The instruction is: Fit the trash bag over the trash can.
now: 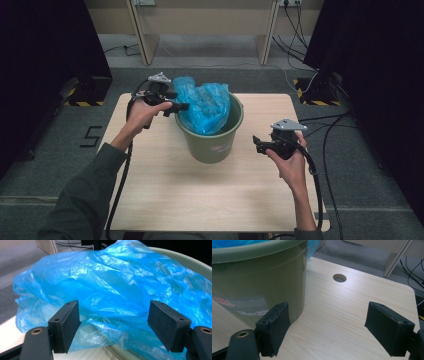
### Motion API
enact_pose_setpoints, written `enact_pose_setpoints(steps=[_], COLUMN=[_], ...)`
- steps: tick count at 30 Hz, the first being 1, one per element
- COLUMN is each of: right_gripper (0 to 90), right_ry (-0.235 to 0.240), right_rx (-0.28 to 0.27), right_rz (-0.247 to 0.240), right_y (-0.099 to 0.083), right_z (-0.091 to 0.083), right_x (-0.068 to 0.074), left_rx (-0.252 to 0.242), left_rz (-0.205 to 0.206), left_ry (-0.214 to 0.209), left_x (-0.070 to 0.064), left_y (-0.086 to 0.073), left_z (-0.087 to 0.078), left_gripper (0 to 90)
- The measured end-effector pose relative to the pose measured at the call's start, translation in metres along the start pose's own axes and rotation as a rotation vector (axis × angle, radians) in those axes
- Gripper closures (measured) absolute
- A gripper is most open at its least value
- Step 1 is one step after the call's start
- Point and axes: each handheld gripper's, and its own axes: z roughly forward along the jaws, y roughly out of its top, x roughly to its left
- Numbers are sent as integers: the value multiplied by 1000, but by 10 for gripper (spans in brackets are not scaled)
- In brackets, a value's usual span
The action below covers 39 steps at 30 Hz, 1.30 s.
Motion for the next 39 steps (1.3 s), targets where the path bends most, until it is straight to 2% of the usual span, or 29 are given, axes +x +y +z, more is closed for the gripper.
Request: enact_pose_setpoints(steps=[2, 3, 4, 5, 8, 9, 10, 11, 12, 14, 15, 16, 17, 18, 19, 24, 27, 28, 30, 31, 32, 34, 35, 38, 39], right_gripper=[196, 196, 196, 196, 196, 196, 196, 196, 197, 198, 198, 200, 200, 201, 201, 206, 207, 207, 206, 206, 206, 206, 206, 206, 206], right_ry=[3, 3, 2, 3, 1, 0, -1, -1, 0, 0, 0, -3, -3, -4, -4, 2, 16, 14, 21, 21, 20, 20, 19, 18, 18], right_rx=[-1, -1, 1, 2, 4, 5, 5, 5, 5, 0, 0, -7, -7, -16, -16, -46, -59, -59, -61, -61, -58, -56, -54, -50, -50], right_rz=[5, 5, 2, 3, 6, 8, 14, 14, 20, 28, 28, 33, 33, 35, 35, 37, 34, 27, 29, 29, 30, 32, 32, 34, 34], right_y=[0, 0, -1, -1, -4, -4, -5, -5, -5, -4, -4, -2, -2, 2, 2, 14, 20, 23, 23, 23, 22, 21, 20, 18, 17], right_z=[0, 0, -1, -1, -2, -2, -2, -2, -2, -2, -2, -3, -3, -4, -4, -8, -9, -8, -7, -7, -7, -7, -6, -7, -7], right_x=[-1, -1, -1, -1, -3, -4, -5, -5, -7, -8, -8, -10, -10, -11, -11, -10, -7, -6, -5, -5, -4, -5, -5, -6, -6], left_rx=[23, 23, 19, 12, -4, -11, -27, -27, -62, -74, -89, -111, -111, -114, -114, -44, -19, 4, 20, 19, -4, -28, -28, -71, -86], left_rz=[23, 23, 45, 54, 75, 93, 137, 137, 154, 167, 182, 189, 189, 200, 200, 308, 319, 325, 329, 321, 271, 236, 236, 215, 188], left_ry=[26, 26, 61, 76, 97, 116, 152, 152, 158, 159, 162, 142, 142, 101, 101, 12, -32, -55, -65, -71, -88, -98, -98, -68, -52], left_x=[-2, -2, -3, -3, -3, -5, -7, -7, -9, -10, -12, -17, -17, -24, -24, -56, -65, -69, -71, -71, -69, -68, -68, -60, -51], left_y=[0, 0, 0, 1, 1, 2, 4, 4, 7, 9, 12, 15, 15, 16, 16, 7, 2, -1, -1, -1, 1, 4, 4, 11, 14], left_z=[9, 9, 11, 11, 11, 11, 9, 9, 5, 3, 0, -3, -3, -4, -4, 2, 6, 6, 5, 3, -7, -17, -17, -36, -43], left_gripper=[264, 290, 346, 386, 548, 594, 640, 668, 710, 763, 763, 823, 839, 849, 851, 851, 843, 813, 724, 724, 587, 504, 462, 437, 423])
